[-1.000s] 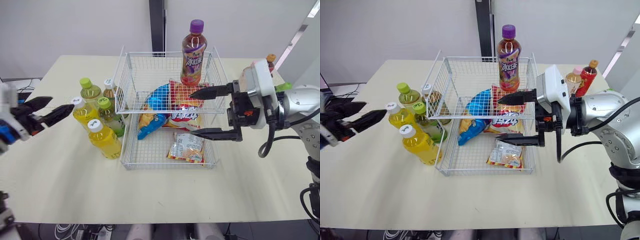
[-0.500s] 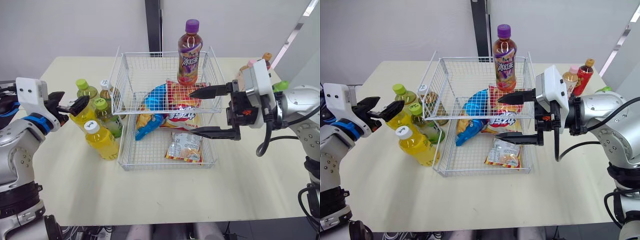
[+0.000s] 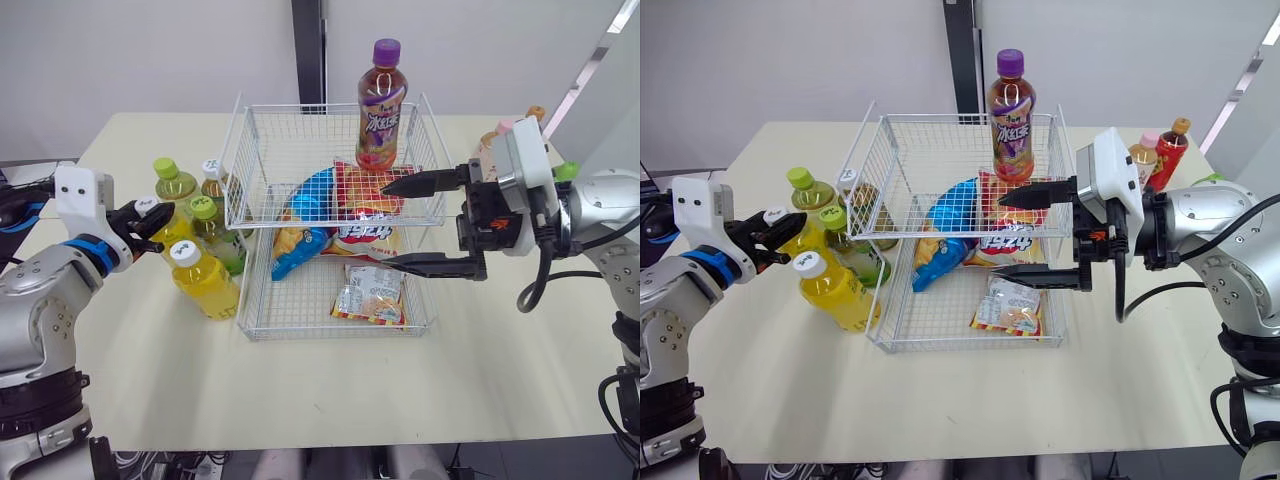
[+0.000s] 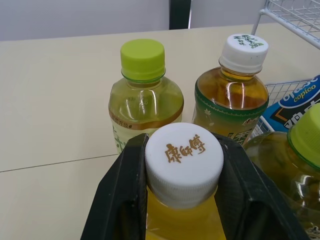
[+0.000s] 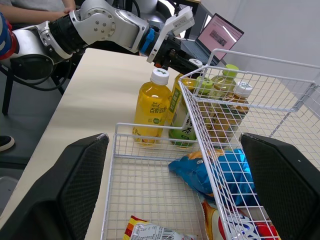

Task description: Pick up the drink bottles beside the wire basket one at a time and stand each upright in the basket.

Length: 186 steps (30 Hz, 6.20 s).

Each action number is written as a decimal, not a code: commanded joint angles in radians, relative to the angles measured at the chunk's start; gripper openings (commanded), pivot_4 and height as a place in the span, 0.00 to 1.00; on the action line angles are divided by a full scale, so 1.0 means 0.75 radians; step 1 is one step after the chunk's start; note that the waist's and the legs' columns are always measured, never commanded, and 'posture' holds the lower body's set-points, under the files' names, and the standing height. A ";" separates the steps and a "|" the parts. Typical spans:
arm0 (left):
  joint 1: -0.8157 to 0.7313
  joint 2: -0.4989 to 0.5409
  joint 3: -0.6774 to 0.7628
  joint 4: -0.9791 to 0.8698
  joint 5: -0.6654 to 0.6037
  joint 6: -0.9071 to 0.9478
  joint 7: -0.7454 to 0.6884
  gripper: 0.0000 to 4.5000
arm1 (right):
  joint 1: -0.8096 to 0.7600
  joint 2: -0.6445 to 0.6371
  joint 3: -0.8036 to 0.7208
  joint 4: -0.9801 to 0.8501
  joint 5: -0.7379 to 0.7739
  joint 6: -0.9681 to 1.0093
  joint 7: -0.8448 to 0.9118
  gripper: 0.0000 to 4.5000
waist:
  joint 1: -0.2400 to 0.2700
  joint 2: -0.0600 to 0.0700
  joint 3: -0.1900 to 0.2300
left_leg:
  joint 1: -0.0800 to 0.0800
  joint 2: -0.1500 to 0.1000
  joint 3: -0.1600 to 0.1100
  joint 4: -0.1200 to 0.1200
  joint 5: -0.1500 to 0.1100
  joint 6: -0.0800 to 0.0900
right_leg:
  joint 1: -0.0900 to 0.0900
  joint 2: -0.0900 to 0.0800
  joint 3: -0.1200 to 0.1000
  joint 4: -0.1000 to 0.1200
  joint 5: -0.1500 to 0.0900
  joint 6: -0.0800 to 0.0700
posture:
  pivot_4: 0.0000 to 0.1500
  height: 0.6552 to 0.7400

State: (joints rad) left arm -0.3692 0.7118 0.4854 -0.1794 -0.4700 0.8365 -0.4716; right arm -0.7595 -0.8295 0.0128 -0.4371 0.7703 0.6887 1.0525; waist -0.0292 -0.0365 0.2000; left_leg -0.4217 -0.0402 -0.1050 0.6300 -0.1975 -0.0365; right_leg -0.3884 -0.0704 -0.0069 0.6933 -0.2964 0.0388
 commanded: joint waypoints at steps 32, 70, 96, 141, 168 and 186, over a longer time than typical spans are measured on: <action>0.042 0.224 0.136 -0.101 -0.125 0.014 -0.152 0.30 | 0.070 0.006 -0.145 -0.103 0.034 -0.040 -0.054 1.00 | -0.003 0.000 0.000 | -0.001 0.001 0.000 -0.002 0.000 0.000 | 0.000 0.000 0.000 -0.004 0.000 0.000 | 1.00 1.00; -1.932 0.076 -0.754 1.463 0.221 -0.262 -1.098 0.30 | 0.361 -0.077 -0.561 -0.372 0.320 0.060 -0.546 1.00 | -0.036 -0.001 0.004 | -0.012 0.000 0.007 -0.001 0.000 0.001 | -0.008 0.003 -0.002 -0.005 0.001 0.003 | 1.00 1.00; -1.838 -0.234 -0.703 1.751 0.427 -0.638 -1.094 0.64 | 0.518 -0.113 -0.620 -0.423 0.314 -0.019 -0.628 1.00 | -0.024 -0.002 0.004 | -0.015 -0.002 0.008 0.002 0.001 0.001 | -0.011 0.001 -0.002 -0.002 0.001 0.004 | 1.00 1.00; 0.200 0.243 0.491 0.188 0.072 -0.048 -0.664 0.99 | 0.011 0.058 0.001 -0.170 0.108 0.059 -0.316 1.00 | 0.007 -0.002 0.000 | -0.010 0.003 -0.001 0.004 0.001 -0.001 | -0.011 -0.003 -0.001 0.004 0.003 -0.002 | 1.00 1.00; -0.661 0.095 -0.208 1.022 0.253 -0.552 -0.226 0.99 | -0.065 0.147 0.015 -0.189 0.090 0.241 -0.479 1.00 | -0.005 -0.004 -0.002 | 0.002 0.001 0.001 0.000 0.003 -0.003 | -0.001 0.002 -0.002 0.004 0.004 -0.003 | 1.00 1.00; -0.773 0.074 -0.312 1.273 0.311 -0.703 -0.290 0.30 | -0.077 0.162 0.016 -0.155 0.068 0.239 -0.474 1.00 | -0.008 -0.004 -0.002 | 0.002 0.001 0.000 0.000 0.003 -0.003 | -0.002 0.002 -0.002 0.004 0.004 -0.002 | 1.00 1.00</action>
State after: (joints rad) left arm -0.9416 0.7533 0.2435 0.7919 -0.2391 0.3343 -0.6877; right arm -0.7984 -0.7064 0.0441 -0.5448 0.8325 0.8818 0.6968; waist -0.0354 -0.0394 0.1989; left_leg -0.4204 -0.0394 -0.1048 0.6299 -0.1955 -0.0390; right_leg -0.3895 -0.0692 -0.0084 0.6963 -0.2936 0.0370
